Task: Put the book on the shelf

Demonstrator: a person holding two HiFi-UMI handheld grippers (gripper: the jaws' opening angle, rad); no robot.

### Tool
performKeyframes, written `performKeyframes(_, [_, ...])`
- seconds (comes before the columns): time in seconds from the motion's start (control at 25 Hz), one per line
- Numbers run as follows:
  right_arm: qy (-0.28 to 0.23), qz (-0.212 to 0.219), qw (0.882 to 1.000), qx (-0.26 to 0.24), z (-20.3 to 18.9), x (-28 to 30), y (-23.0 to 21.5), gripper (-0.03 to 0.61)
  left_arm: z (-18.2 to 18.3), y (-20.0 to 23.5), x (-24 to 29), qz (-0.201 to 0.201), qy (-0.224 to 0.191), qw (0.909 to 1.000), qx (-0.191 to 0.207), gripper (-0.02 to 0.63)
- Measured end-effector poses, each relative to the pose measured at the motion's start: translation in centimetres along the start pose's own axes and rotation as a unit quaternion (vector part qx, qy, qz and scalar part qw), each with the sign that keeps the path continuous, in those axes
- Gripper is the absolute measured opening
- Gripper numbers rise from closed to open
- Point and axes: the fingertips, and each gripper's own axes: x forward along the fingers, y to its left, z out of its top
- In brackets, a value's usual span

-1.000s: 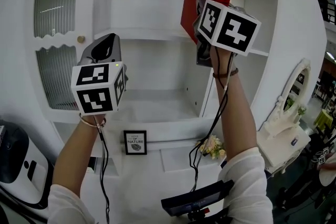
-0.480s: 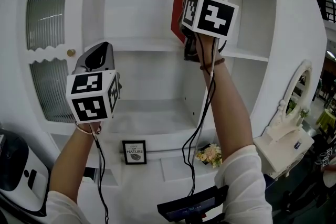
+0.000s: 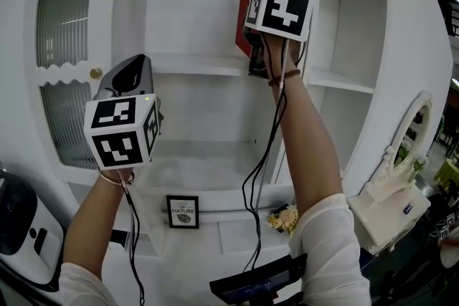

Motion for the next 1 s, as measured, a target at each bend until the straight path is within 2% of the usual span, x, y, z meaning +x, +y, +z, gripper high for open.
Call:
performKeyframes(0.52, [0.044, -0.02, 0.999, -0.012, -2.1, 3.6, 1.1, 0.181, -0.3, 1.7, -0.7, 0.016, -0.005, 0.9999, -0.002, 0.009])
performKeyframes(1.0, [0.07, -0.03, 0.997, -0.008, -3.5, 5.9, 0.4, 0.184, -0.6, 1.9, -0.9, 0.011, -0.002, 0.9999, 0.005, 0.009])
